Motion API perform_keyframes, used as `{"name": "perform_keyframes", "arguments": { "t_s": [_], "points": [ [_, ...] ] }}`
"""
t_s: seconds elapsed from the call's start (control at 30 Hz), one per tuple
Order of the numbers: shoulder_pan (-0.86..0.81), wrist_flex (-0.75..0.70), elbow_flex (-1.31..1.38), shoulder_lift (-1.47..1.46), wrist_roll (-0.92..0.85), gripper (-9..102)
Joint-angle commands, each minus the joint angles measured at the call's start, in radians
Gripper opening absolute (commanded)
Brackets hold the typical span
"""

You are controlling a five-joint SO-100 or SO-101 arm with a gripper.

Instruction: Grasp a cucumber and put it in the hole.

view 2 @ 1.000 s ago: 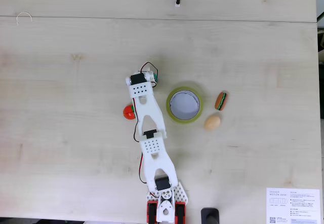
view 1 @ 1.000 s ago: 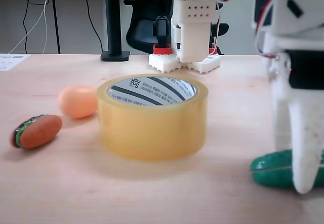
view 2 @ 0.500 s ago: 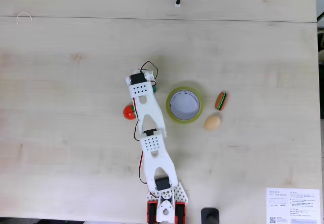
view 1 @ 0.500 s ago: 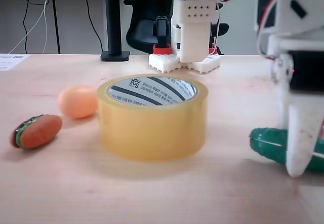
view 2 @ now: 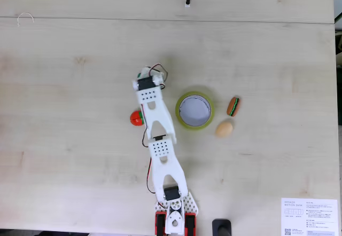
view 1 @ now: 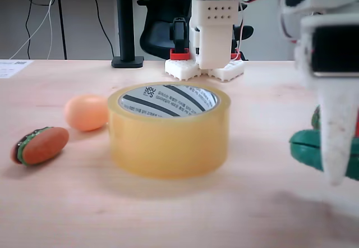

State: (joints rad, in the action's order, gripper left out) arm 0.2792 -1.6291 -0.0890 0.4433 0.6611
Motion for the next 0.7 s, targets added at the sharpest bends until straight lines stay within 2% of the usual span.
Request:
{"name": "perform_keyframes", "arguments": {
  "t_s": [0.0, 0.37, 0.67],
  "points": [
    [-0.046, -0.058, 0.207, 0.060, 0.144, 0],
    [-0.204, -0.144, 0.328, 0.222, 0.382, 0],
    [-0.319, -0.149, 0.328, 0.440, 0.506, 0]
  ]
}}
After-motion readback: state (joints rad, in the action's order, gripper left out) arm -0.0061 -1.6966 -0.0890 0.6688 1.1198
